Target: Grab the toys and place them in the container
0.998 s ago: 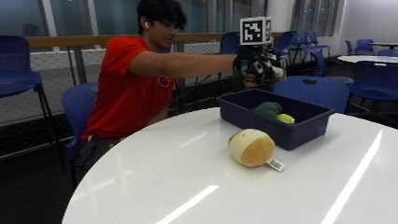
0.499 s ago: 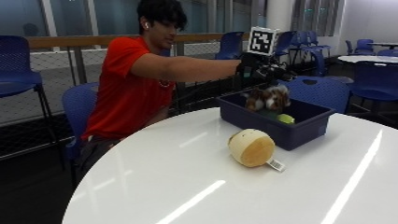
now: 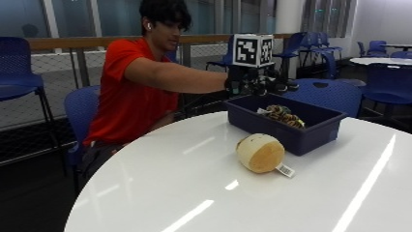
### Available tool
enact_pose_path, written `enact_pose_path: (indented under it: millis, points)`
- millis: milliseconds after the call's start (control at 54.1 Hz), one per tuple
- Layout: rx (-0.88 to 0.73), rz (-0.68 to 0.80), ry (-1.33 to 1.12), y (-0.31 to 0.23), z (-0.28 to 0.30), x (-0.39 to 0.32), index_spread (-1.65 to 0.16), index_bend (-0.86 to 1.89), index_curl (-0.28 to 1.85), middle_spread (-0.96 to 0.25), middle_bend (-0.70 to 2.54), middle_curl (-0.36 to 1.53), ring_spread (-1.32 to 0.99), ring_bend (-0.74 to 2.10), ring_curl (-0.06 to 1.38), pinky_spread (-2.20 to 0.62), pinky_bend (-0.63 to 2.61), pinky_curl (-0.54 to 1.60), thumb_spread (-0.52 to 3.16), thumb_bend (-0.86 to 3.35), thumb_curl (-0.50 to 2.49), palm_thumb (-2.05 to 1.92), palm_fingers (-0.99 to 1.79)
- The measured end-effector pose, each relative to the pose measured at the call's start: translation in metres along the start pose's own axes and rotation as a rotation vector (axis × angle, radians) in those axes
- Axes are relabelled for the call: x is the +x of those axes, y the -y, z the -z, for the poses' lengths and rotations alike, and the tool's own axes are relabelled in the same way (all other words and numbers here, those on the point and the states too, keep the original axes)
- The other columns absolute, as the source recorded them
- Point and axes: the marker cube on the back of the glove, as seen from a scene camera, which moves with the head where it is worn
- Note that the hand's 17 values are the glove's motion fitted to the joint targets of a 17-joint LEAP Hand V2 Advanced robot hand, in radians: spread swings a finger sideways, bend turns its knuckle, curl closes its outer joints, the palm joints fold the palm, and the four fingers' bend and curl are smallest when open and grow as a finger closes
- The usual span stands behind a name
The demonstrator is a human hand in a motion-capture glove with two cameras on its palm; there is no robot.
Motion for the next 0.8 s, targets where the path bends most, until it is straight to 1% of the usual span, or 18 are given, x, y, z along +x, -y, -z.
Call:
enact_pose_path:
  millis: [148, 388, 629, 795]
  points:
    - [-0.014, -0.073, -0.003, 0.007, -0.017, 0.042, -0.38, 0.18, 0.34, -0.08, 0.13, 0.30, 0.03, 0.12, 0.17, 0.07, 0.76, 0.30, 1.04, -0.10, 0.34, -0.12, -0.20]
    - [-0.027, -0.142, 0.004, 0.022, -0.047, 0.082, -0.38, 0.18, 0.35, -0.08, 0.14, 0.27, 0.04, 0.13, 0.15, 0.09, 0.74, 0.30, 0.99, -0.09, 0.26, -0.12, -0.19]
    - [-0.055, -0.158, 0.010, 0.033, -0.080, 0.088, -0.38, 0.17, 0.34, -0.09, 0.14, 0.26, 0.03, 0.14, 0.14, 0.10, 0.74, 0.30, 1.00, -0.08, 0.22, -0.10, -0.18]
    - [-0.070, -0.151, 0.009, 0.040, -0.091, 0.085, -0.38, 0.17, 0.34, -0.09, 0.14, 0.26, 0.03, 0.14, 0.14, 0.10, 0.75, 0.30, 1.02, -0.07, 0.20, -0.09, -0.17]
